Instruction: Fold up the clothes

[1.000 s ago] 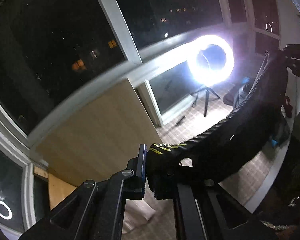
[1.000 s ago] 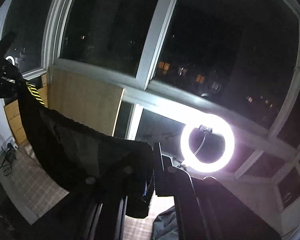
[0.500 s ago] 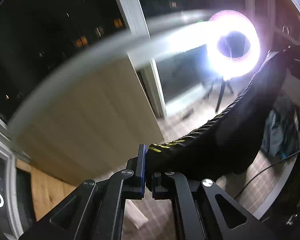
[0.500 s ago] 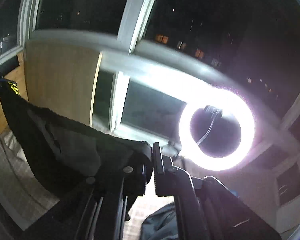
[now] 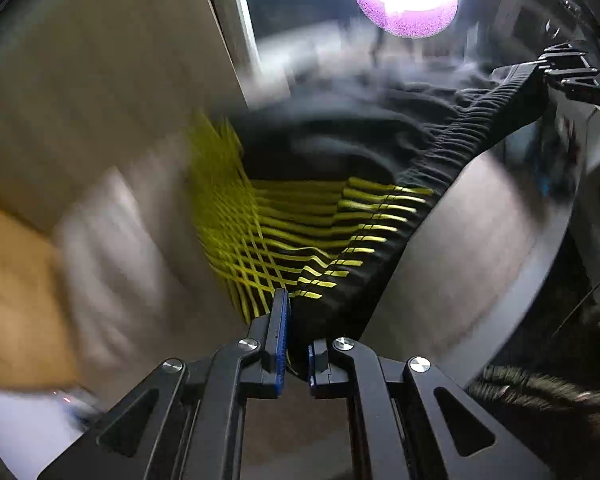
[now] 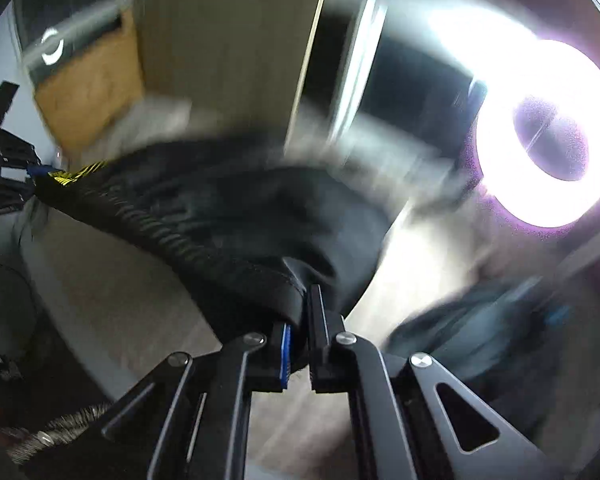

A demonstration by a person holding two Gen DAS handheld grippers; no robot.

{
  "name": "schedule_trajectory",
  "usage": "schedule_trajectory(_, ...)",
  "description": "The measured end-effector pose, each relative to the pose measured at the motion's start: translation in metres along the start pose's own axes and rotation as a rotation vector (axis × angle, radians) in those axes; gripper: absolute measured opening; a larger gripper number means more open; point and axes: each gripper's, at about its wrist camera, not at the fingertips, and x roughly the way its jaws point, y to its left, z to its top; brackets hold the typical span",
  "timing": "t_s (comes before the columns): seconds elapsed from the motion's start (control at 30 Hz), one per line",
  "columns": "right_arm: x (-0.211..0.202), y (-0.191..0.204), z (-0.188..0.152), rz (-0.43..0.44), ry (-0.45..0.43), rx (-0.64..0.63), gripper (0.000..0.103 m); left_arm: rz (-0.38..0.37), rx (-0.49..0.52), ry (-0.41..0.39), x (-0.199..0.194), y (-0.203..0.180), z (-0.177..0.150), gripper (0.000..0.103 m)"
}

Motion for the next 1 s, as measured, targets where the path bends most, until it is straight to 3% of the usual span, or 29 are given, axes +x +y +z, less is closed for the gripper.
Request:
schedule_trajectory(0.1,0.088,0.016,-0.05,0.019,0.12,0.04,0.006,-0.073,-0.046,0.148,0.092,-0.012,-0.041,0.007)
schedule_trajectory(0.17,0.141,0.025,-0.08,0.031,0.188,0.069,0.006,-0.081,-0.063,0.153,0.114,-0.018,-0.056,0.007)
schedule_trajectory(0.23,0.157,0.025,-0.096,0.042,0.18,0.116,0.006,-0.087,-0.082,0.139,0.122,-0.021,-0.064,0.01)
schedule_trajectory(0.3,0.155,0.023,-0.107,0.032,0.149,0.13,0.013,-0.09,-0.104,0.112,0.115,-0.019,-0.068,0.012)
schedule_trajectory(0.37,0.146,0.022,-0.117,0.018,0.107,0.129,0.03,-0.091,-0.125,0.09,0.107,-0.017,-0.072,0.014)
schedule_trajectory(0.47,0.127,0.021,-0.133,-0.004,0.039,0.124,0.045,-0.081,-0.129,0.063,0.094,-0.019,-0.082,0.019)
schedule_trajectory(0.83,0.128,0.006,-0.167,0.051,-0.013,0.254,0.047,-0.053,-0.144,0.017,0.077,-0.031,-0.091,0.016)
schedule_trajectory(0.93,0.127,0.01,-0.175,0.06,-0.021,0.275,0.047,-0.12,-0.245,-0.002,0.07,-0.012,-0.086,0.007)
schedule_trajectory(1.0,0.128,0.008,-0.176,0.064,-0.024,0.287,0.047,-0.118,-0.266,-0.014,0.064,-0.004,-0.085,0.006)
